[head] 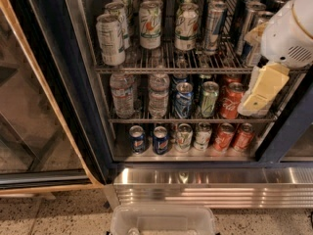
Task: Pick 7up can from top shelf of fridge
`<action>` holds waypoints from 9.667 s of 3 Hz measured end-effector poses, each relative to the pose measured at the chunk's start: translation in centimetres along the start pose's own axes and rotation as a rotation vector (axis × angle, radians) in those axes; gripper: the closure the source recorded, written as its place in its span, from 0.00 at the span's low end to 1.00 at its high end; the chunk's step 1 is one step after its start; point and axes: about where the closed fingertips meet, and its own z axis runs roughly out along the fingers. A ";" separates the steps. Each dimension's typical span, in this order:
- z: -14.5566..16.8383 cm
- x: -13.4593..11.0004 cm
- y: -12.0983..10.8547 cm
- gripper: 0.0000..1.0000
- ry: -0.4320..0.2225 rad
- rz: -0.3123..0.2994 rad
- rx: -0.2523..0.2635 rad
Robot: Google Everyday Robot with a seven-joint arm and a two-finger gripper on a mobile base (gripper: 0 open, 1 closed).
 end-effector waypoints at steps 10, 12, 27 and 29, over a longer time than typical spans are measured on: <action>10.5 -17.3 -4.0 0.00 -0.722 0.084 0.386; 10.5 -21.6 -6.8 0.00 -0.938 0.168 0.453; 9.2 -25.5 -3.1 0.00 -1.057 0.560 0.669; 9.4 -28.2 -5.5 0.00 -1.209 0.567 0.719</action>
Offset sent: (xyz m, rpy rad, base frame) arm 0.0273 0.0205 -0.0036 0.0594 -0.0225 0.0522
